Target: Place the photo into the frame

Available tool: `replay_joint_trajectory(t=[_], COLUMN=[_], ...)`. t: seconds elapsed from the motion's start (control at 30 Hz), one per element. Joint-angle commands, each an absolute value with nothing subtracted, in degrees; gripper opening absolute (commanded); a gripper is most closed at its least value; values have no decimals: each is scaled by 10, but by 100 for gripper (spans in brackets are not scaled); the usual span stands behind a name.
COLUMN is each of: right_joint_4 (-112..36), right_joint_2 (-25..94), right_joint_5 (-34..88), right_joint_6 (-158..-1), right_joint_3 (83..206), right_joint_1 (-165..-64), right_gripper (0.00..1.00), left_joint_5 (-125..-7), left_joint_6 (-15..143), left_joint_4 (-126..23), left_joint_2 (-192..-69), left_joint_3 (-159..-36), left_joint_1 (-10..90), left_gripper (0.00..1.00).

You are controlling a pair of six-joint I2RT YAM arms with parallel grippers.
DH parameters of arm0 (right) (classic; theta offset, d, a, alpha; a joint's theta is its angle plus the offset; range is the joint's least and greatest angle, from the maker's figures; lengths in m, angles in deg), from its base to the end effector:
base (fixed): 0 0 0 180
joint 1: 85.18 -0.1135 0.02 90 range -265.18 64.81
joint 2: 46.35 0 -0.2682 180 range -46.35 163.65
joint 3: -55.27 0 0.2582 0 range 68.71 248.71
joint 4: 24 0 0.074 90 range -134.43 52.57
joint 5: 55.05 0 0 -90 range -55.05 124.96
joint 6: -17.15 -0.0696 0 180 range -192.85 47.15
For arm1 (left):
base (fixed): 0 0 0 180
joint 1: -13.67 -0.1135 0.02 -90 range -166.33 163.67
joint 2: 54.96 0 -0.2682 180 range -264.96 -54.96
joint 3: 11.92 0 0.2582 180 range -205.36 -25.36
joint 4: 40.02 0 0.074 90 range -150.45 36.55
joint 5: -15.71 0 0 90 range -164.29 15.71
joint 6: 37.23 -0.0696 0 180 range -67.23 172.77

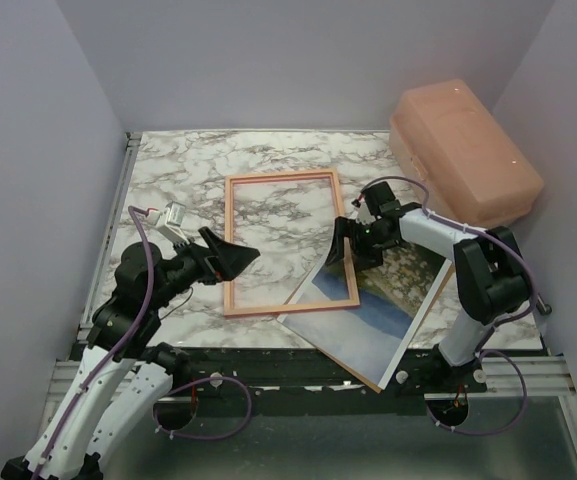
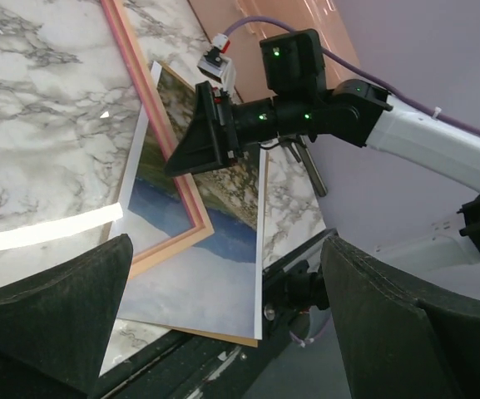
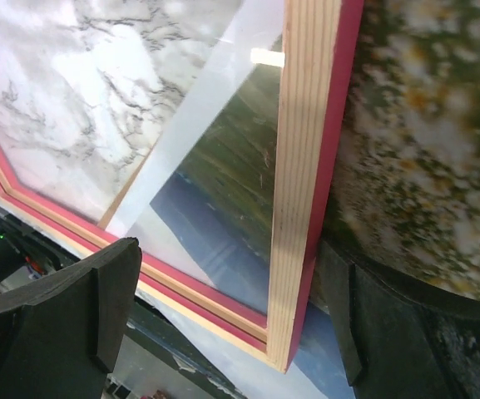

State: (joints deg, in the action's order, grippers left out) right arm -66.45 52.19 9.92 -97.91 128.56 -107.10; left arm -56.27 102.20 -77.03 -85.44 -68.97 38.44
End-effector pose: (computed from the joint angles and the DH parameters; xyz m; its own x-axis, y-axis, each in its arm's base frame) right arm 0.3094 0.1562 0.1418 -0.9839 0.0178 -0.1779 -0.0778 0.8535 0.5153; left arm 0.1341 -0.0856 0.3396 -0.6195 -0.5097 -0.5970 0.3138 0.5363 -0.7835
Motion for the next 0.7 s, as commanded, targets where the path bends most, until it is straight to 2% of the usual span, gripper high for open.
replay_joint_trajectory(t=[0.0,0.67], right_joint_4=[-636,-638], right_joint_2=[549,684], right_joint_5=[73,94], right_joint_6=[-992,-1036], right_joint_3=[1312,1488], right_joint_1=[-1099,-1225], right_gripper=[95,95], left_joint_5=[-528,-513], left_joint_6=[1073,1049], left_joint_4=[-765,-834], left_joint_2=[-827,-842], left_joint_3=[-657,-660], left_joint_1=[385,386], left_gripper=[98,98])
